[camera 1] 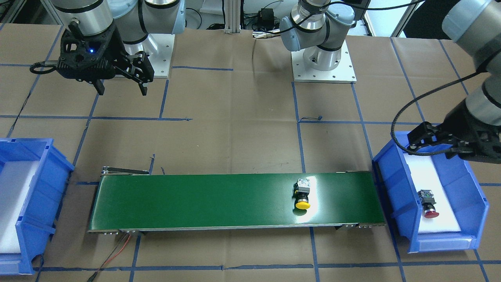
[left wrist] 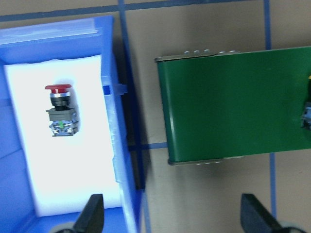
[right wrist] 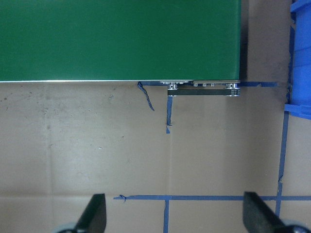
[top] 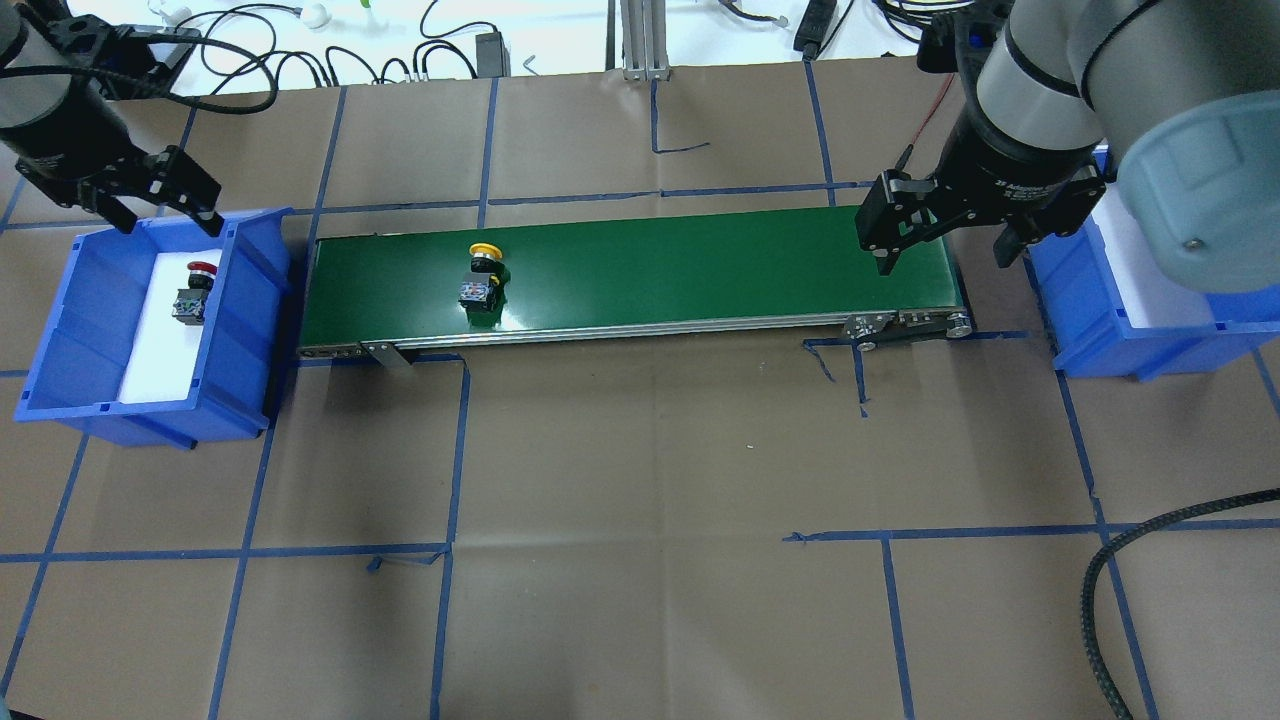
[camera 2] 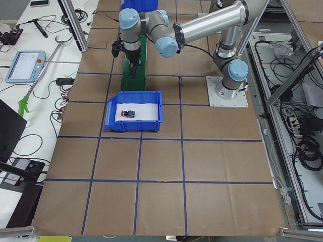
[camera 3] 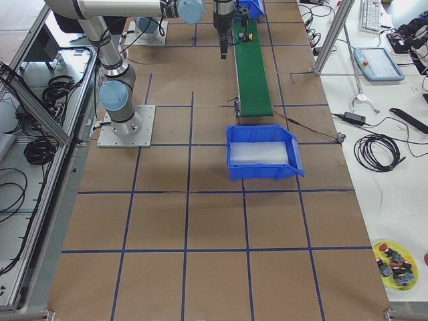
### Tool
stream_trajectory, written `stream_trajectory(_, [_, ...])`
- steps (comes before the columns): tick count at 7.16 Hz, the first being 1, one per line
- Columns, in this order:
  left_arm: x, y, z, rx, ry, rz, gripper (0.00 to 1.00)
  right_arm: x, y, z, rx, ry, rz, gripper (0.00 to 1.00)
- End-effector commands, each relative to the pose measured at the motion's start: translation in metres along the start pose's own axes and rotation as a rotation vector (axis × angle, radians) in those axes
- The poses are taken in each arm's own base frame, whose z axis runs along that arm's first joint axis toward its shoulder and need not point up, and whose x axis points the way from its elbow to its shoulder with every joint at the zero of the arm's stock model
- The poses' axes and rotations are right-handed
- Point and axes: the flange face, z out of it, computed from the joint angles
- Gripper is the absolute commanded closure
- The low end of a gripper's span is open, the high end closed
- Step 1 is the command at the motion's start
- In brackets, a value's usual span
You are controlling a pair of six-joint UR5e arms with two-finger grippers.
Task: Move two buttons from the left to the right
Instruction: 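Open the left gripper and move it back over the bin, then lower the left gripper onto the red-capped button and grasp it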
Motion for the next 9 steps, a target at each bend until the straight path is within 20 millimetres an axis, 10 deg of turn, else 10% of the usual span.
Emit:
stream_trajectory(1, [-0.085,0.016,0.018,-0.012,0.007,0.001,0.0,0.0,0.0,0.0,-0.001,0.0,0.003,0.0])
stream_trajectory(9, [-0.103,-0.034,0.158,0.016,-0.004,-0.026,0.01,-0.001,0.0,-0.001,0.002,0.0,0.005,0.0])
